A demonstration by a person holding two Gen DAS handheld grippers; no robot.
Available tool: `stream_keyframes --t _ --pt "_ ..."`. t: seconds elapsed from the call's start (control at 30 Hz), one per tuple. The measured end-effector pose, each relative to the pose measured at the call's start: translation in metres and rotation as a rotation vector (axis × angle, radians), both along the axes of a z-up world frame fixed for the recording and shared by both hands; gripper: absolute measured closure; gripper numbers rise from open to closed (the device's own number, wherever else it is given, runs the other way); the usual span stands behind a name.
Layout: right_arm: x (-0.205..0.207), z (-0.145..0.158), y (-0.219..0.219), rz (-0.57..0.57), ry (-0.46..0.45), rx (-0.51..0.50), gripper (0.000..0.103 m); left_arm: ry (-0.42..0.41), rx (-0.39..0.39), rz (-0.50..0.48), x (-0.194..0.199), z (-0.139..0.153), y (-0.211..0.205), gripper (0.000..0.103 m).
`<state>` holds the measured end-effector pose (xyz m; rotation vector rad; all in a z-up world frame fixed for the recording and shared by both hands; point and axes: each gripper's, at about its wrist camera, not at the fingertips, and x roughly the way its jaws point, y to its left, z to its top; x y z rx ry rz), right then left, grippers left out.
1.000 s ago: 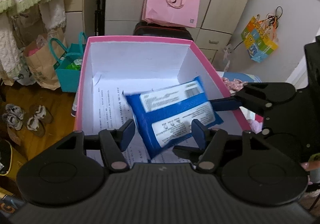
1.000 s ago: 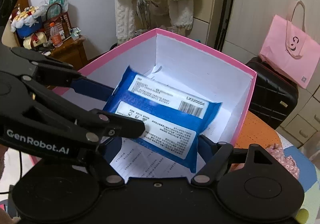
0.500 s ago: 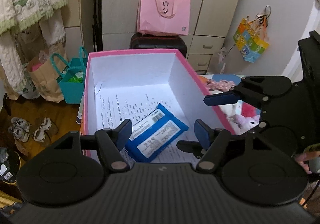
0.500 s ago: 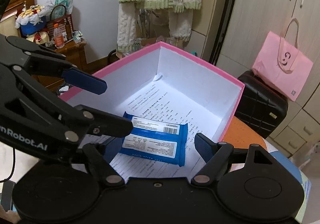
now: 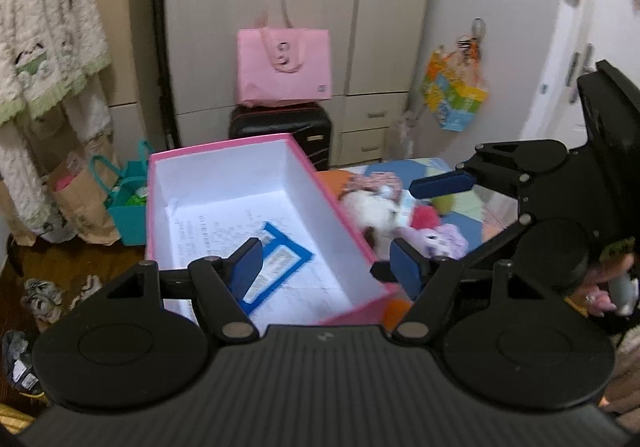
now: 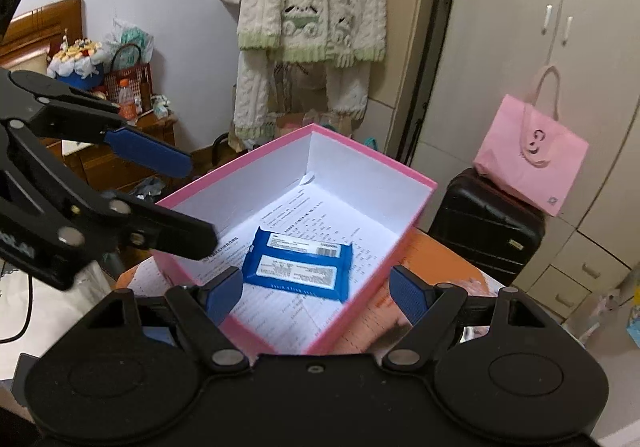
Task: Organize soft objects
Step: 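Open the left gripper to drop the wipes pack into the box, then move the left tool to the orange ball while the right tool approaches the green sponge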
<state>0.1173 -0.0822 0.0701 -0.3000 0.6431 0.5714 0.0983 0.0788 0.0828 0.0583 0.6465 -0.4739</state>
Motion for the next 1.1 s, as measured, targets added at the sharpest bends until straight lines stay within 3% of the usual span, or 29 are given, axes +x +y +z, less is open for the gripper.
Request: stream_keyframes --t 0.27,0.57,1.1 --pt "-0.04 0.012 -0.061 -0.091 -0.041 0.068 0.019 -0.007 0.023 -0.105 -0.038 0.002 -0.029 0.033" --pt "-0.067 0.005 -0.111 -0.188 -0.08 0.109 0.018 0.009 0.061 -0.213 -0.062 -0.024 -0.071 0.033" --pt "-0.066 -0.046 -0.157 -0.224 -0.063 0.15 0.018 0.134 0.078 -0.254 -0.041 -0.089 -0.123 0.033"
